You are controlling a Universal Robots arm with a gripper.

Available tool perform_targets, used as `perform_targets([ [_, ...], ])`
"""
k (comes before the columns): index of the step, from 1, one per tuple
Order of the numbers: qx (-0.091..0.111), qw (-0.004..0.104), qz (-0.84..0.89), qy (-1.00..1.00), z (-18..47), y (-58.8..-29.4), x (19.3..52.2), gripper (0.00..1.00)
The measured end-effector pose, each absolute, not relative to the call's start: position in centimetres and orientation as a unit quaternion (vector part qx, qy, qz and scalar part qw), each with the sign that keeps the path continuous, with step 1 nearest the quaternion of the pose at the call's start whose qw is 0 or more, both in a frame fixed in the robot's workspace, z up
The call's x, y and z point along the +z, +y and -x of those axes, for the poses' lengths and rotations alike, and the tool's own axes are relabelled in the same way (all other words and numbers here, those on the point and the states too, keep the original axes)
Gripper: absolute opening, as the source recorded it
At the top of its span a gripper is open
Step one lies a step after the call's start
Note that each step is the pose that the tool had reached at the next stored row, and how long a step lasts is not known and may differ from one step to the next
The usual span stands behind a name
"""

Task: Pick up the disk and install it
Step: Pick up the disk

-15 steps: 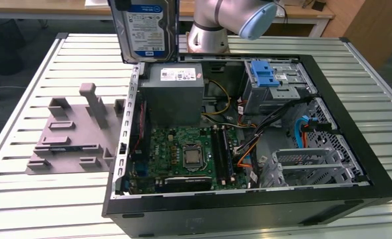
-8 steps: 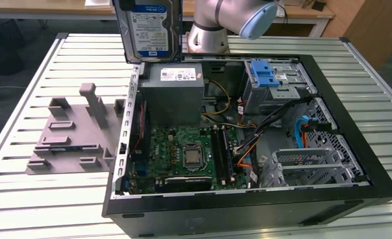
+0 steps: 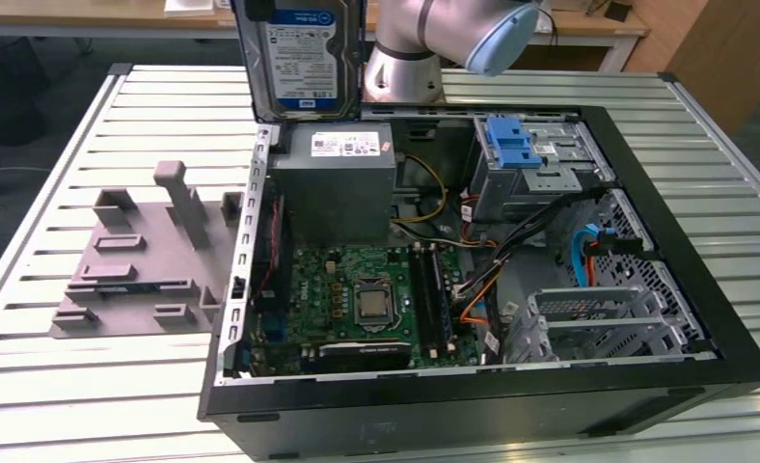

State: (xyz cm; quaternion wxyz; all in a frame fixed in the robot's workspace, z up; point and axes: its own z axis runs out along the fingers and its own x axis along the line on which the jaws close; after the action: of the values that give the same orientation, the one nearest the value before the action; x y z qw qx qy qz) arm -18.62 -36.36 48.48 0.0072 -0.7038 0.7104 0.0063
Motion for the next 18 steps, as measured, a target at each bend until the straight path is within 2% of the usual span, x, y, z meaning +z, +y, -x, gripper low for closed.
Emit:
perform_targets([
  [18,0.006,0.008,0.704,0.71,15.6,-38.4,48.5,0.36],
])
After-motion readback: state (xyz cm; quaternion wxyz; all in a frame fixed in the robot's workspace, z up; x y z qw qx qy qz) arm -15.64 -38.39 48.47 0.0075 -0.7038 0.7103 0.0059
